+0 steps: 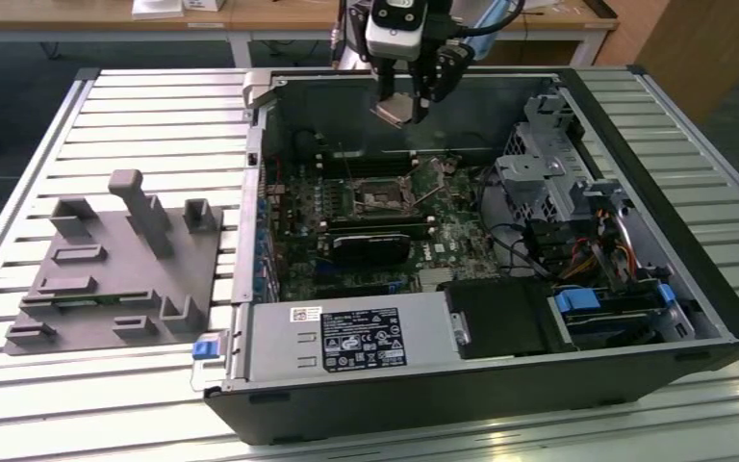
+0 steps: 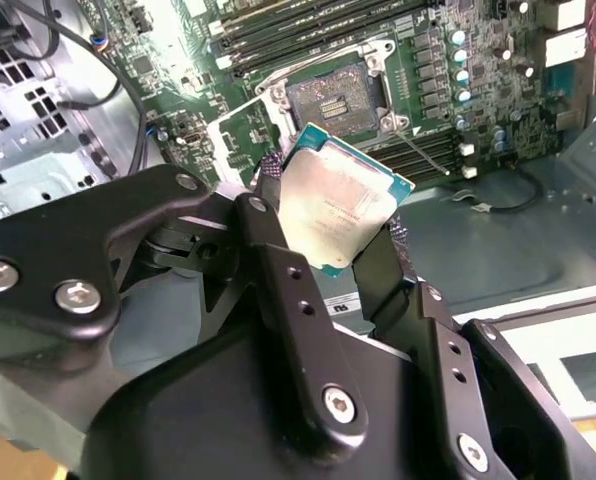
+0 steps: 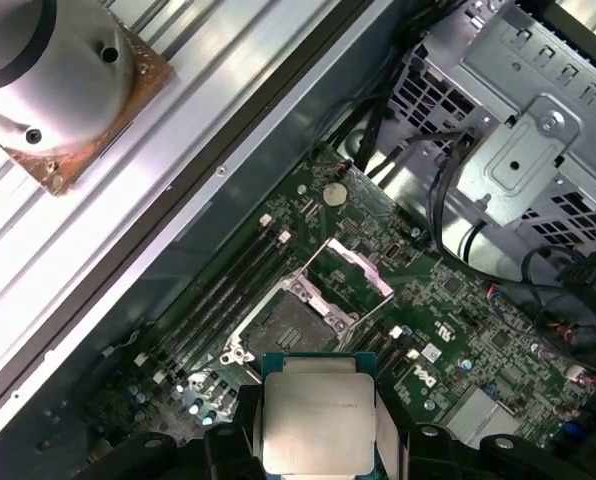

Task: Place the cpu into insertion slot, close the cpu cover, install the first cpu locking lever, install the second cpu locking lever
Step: 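Place the cpu into insertion slot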

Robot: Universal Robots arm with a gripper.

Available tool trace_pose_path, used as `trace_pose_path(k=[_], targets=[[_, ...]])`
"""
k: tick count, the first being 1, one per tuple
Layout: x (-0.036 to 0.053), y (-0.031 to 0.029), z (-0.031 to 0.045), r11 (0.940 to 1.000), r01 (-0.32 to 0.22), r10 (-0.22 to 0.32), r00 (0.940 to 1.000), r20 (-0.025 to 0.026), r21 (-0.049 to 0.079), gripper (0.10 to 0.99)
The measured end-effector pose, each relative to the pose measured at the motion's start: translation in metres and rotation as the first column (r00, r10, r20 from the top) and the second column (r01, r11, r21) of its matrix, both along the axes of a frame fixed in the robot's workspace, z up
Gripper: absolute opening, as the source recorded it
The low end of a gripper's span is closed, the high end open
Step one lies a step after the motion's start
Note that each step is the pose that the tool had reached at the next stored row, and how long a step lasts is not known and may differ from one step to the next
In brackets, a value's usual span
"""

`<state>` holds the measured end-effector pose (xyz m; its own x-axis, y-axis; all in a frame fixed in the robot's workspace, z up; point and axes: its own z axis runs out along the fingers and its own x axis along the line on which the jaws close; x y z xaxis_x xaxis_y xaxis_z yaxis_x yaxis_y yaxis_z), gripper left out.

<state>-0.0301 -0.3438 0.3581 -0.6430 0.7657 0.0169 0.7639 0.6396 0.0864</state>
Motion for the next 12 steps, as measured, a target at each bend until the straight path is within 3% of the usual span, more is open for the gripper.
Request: trace_pose_path(k=[12], targets=[[0.0, 0.0013, -0.0009, 0.9941, 0.108, -0.108, 0.9941, 0.0002, -0.002, 0.537]])
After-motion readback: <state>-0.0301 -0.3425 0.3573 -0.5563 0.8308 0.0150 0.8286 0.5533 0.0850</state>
